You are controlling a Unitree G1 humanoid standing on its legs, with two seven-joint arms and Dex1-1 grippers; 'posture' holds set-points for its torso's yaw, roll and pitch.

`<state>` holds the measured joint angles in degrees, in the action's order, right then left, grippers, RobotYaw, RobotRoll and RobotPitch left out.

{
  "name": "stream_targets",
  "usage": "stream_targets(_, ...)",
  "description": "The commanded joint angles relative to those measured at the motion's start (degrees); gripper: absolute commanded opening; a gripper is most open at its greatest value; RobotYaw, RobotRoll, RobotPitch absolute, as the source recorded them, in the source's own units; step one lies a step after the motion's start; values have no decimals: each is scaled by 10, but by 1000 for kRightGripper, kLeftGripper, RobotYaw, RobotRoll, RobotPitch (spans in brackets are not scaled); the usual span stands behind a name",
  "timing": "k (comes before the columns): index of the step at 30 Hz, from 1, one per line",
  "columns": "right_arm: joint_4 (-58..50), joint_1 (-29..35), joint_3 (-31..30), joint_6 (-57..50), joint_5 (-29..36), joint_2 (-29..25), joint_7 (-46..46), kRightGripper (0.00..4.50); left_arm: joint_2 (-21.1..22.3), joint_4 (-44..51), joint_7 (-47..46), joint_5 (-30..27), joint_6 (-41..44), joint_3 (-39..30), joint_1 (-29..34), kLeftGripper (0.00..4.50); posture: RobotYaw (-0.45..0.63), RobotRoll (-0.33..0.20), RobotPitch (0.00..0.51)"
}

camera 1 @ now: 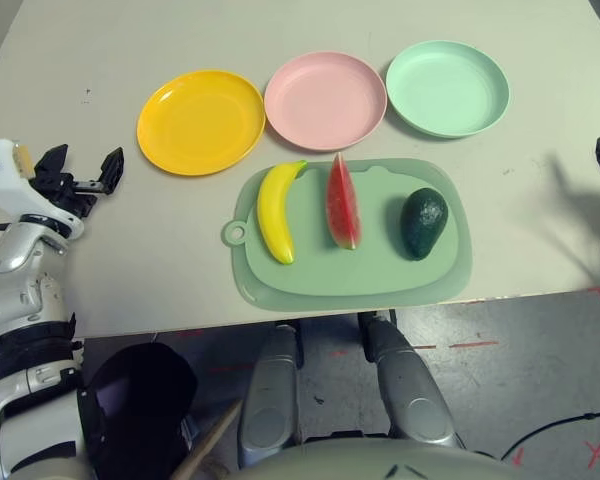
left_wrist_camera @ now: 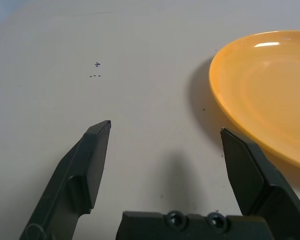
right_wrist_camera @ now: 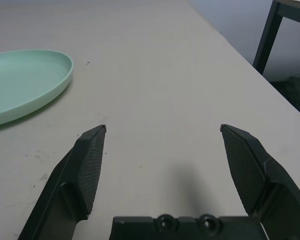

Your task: Place the fruits into color-matched plates.

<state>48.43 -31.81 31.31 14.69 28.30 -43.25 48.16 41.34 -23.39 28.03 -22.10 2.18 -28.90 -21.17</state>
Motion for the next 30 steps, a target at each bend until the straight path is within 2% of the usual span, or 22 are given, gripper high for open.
stream_targets(1,6,14,7,2,2,3,0,4500,10,1,1,-2,6,-12,7,4476,-11,0,405)
stream_targets(14,5,6,1,-3,0,1,4,4500,16,-10,6,3,10,-1,-16,4476,-1,0,420)
stream_targets(17,0,6,0,-5,2,1,15,4500,23,-23,35,0,11,7,-28,4476,0,0,419)
stream_targets(19,-16,12,-2,-10,8,1,37,4500,29,-22,92,-27,20,7,-34,4476,0,0,418)
stream_targets(23,-60,23,-21,-19,-4,-19,82,4500,51,27,273,-129,86,4,-24,4476,-13,0,418)
stream_targets(27,-118,15,-74,-61,-33,-84,145,4500,106,70,453,-186,157,31,-1,4476,-20,0,417)
stream_targets(30,-143,-5,-99,-97,-38,-127,184,4500,122,105,514,-210,193,50,3,4476,-23,0,415)
